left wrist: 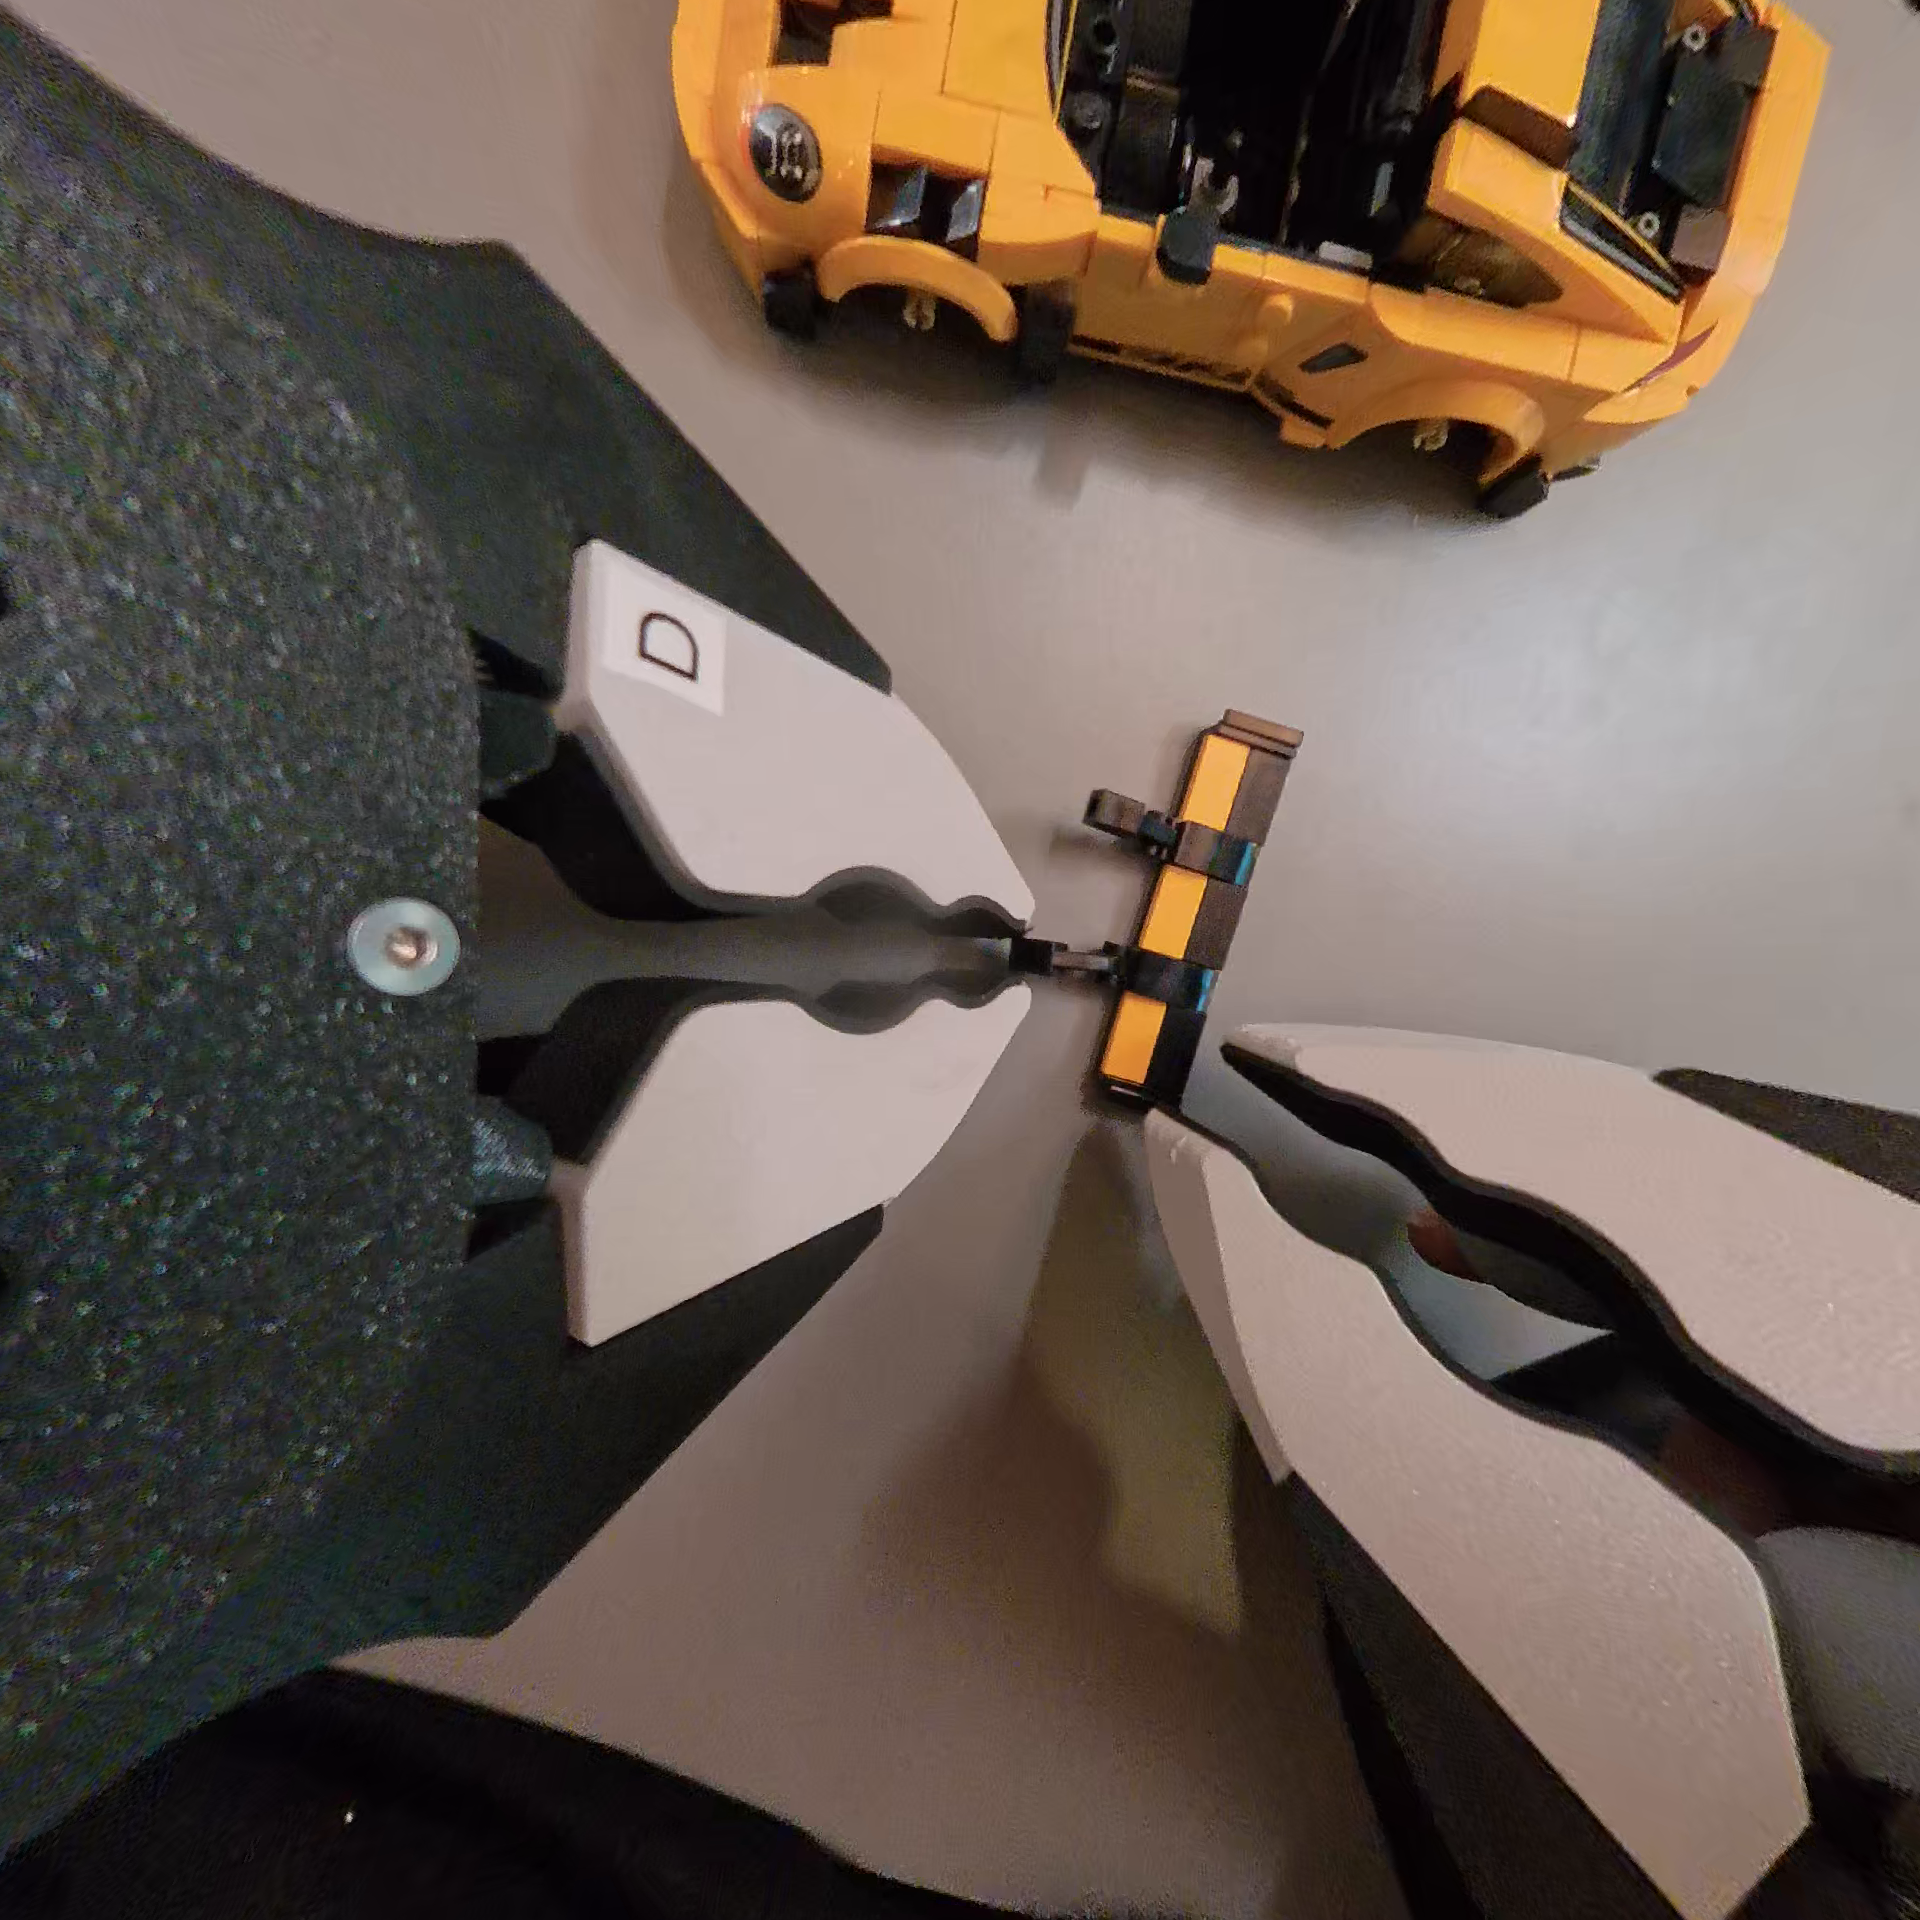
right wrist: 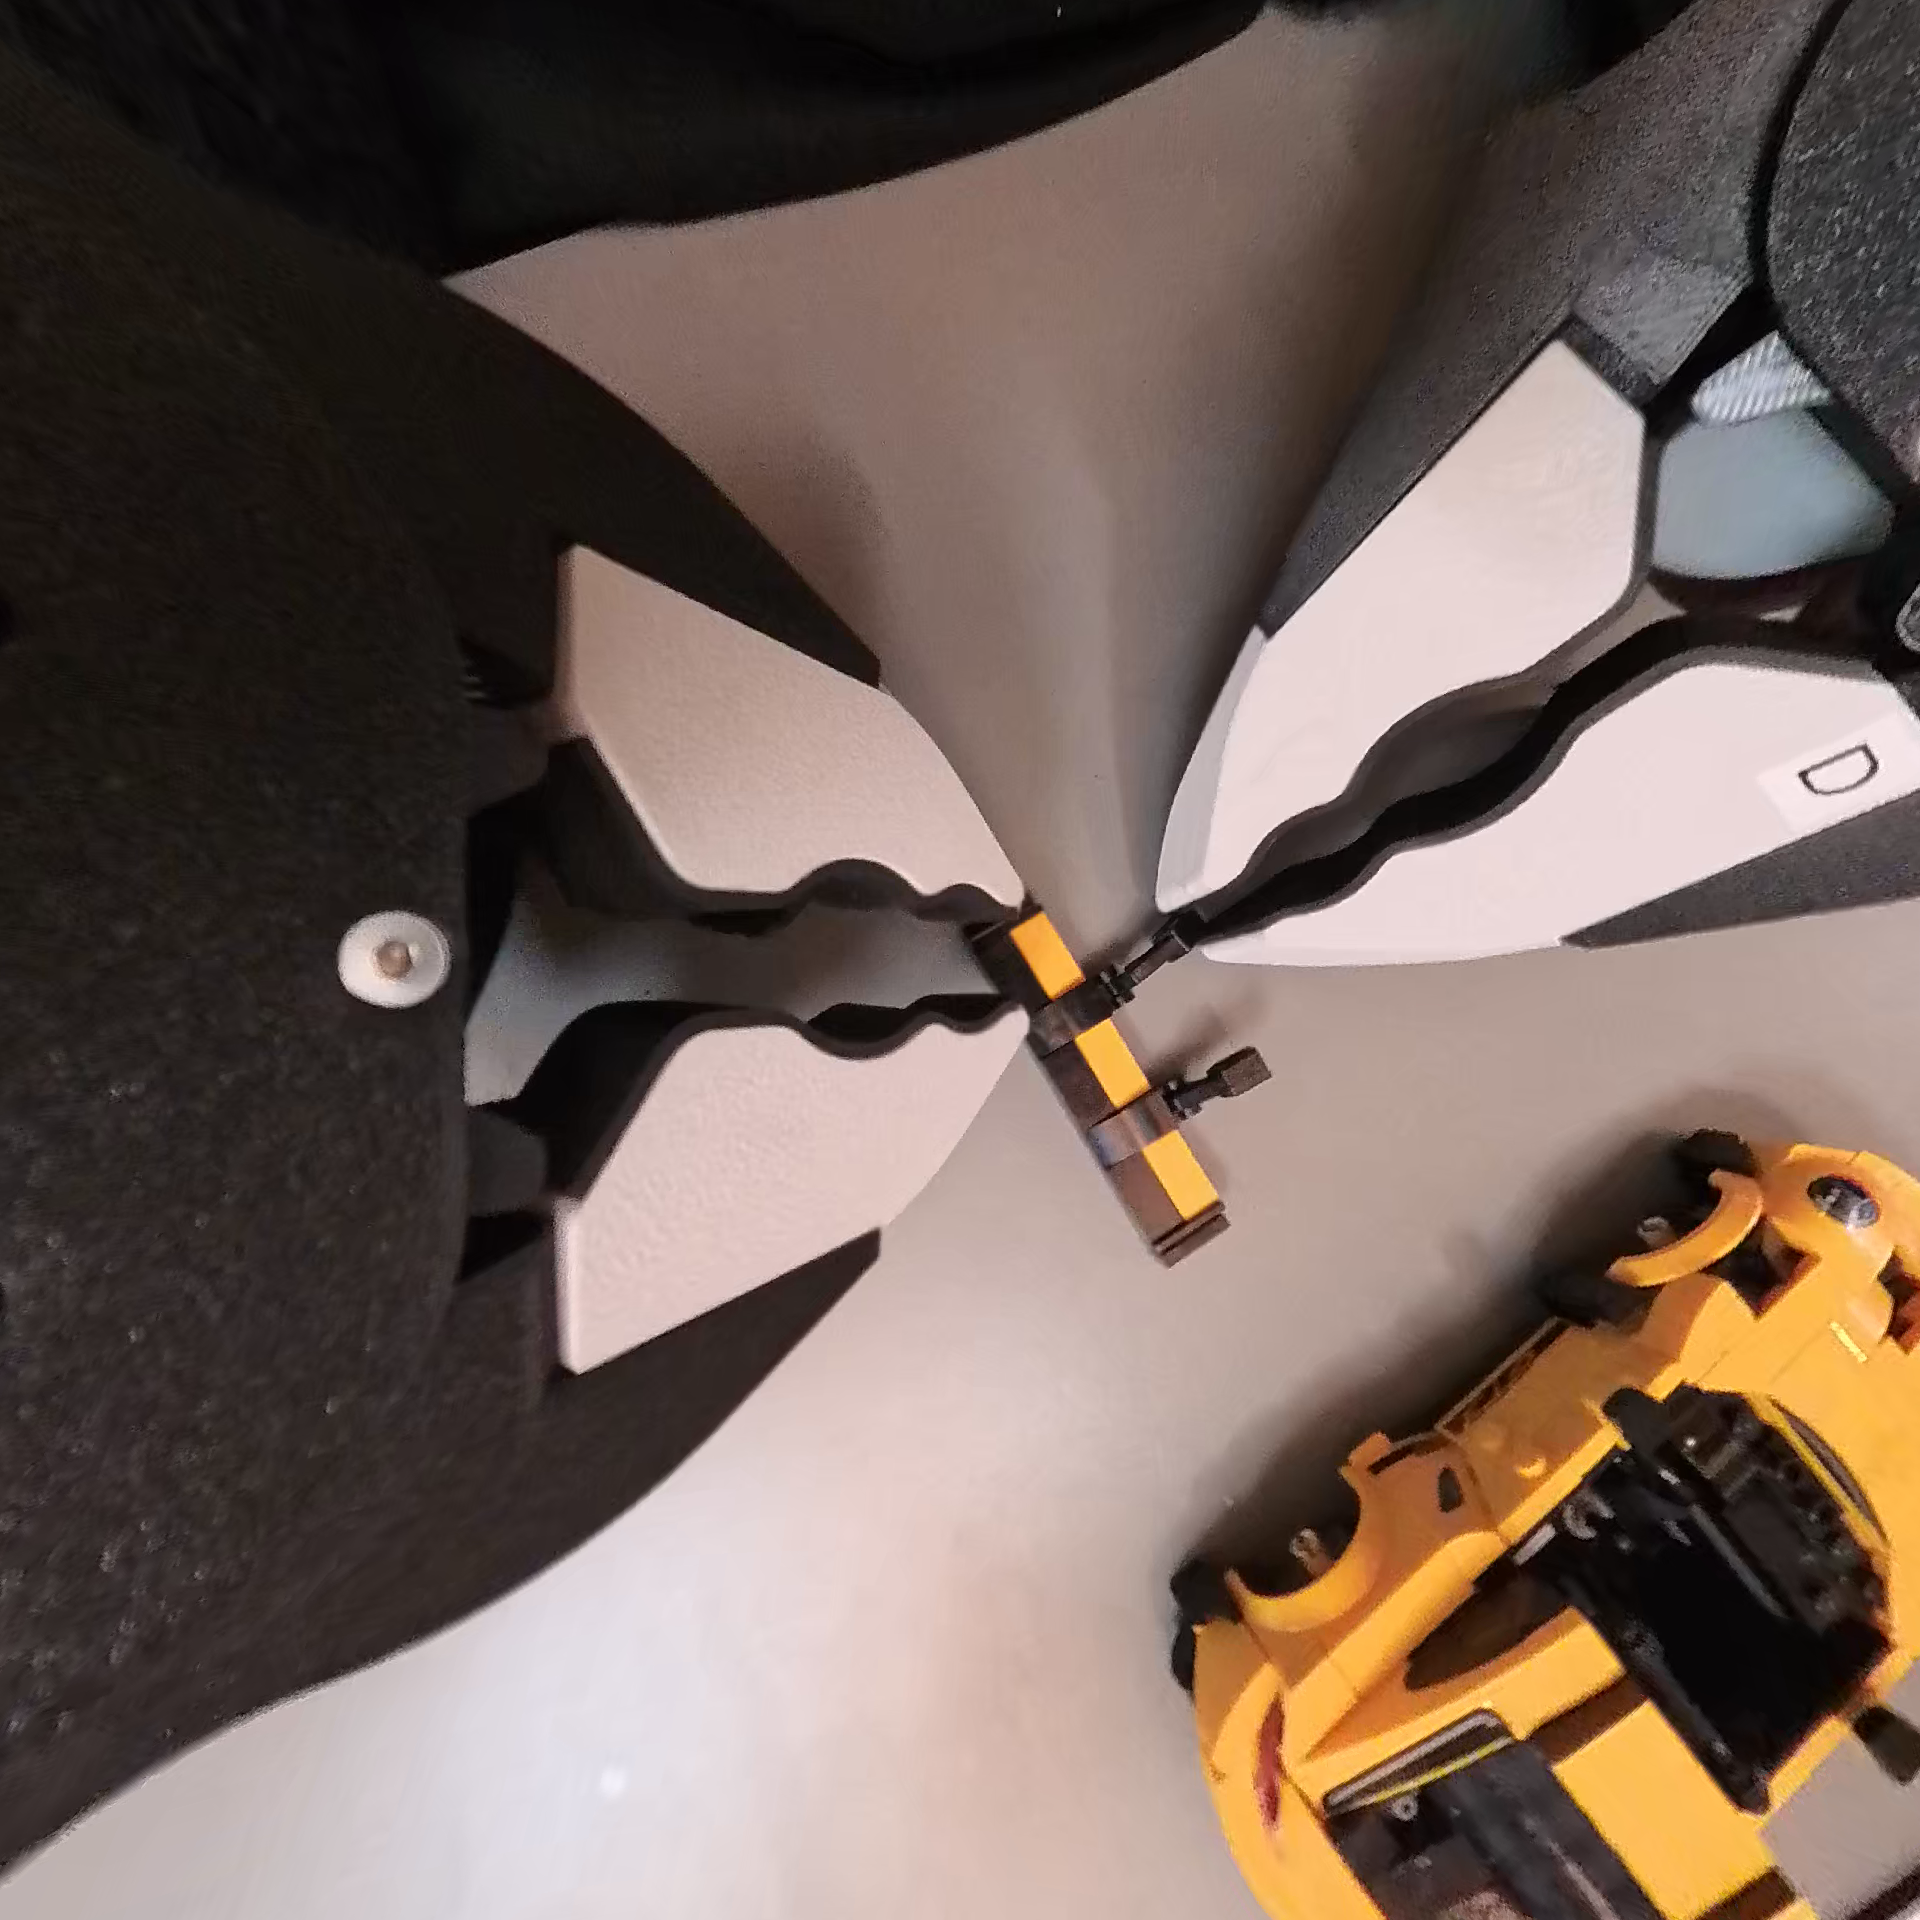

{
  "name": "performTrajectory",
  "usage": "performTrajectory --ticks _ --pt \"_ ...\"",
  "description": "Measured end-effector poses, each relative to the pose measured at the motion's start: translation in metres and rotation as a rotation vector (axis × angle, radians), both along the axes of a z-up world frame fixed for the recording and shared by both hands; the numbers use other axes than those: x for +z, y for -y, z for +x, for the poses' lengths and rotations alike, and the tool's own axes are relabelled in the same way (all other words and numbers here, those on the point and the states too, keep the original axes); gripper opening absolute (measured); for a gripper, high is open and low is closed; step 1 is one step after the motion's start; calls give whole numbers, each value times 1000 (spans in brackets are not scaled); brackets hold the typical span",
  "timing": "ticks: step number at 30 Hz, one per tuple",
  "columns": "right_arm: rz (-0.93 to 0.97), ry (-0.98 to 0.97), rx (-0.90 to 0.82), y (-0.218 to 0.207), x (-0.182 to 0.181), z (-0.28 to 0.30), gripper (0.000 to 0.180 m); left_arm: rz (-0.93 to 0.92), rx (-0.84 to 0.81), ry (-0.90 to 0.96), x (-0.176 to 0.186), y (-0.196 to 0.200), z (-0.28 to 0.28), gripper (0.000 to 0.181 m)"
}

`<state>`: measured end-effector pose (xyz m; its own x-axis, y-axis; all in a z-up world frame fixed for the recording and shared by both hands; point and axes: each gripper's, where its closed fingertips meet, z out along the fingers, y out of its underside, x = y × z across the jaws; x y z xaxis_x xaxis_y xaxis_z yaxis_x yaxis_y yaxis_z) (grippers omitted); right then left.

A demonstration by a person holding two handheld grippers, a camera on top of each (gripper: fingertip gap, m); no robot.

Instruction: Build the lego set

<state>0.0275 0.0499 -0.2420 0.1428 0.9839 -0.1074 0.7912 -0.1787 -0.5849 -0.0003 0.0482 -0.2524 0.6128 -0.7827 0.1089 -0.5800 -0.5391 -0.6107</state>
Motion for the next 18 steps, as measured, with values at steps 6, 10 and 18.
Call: performTrajectory --ticks 6,10,18 --pt "21 8 28 -2 0 -8 11 21 -56 -43 -3 0 -1 6" --pt "18 -5 14 -5 2 -6 11 38 -70 -46 1 -2 -2 5" --pt "17 -21 5 -6 5 -6 11 47 -120 -82 -1 -2 2 5"
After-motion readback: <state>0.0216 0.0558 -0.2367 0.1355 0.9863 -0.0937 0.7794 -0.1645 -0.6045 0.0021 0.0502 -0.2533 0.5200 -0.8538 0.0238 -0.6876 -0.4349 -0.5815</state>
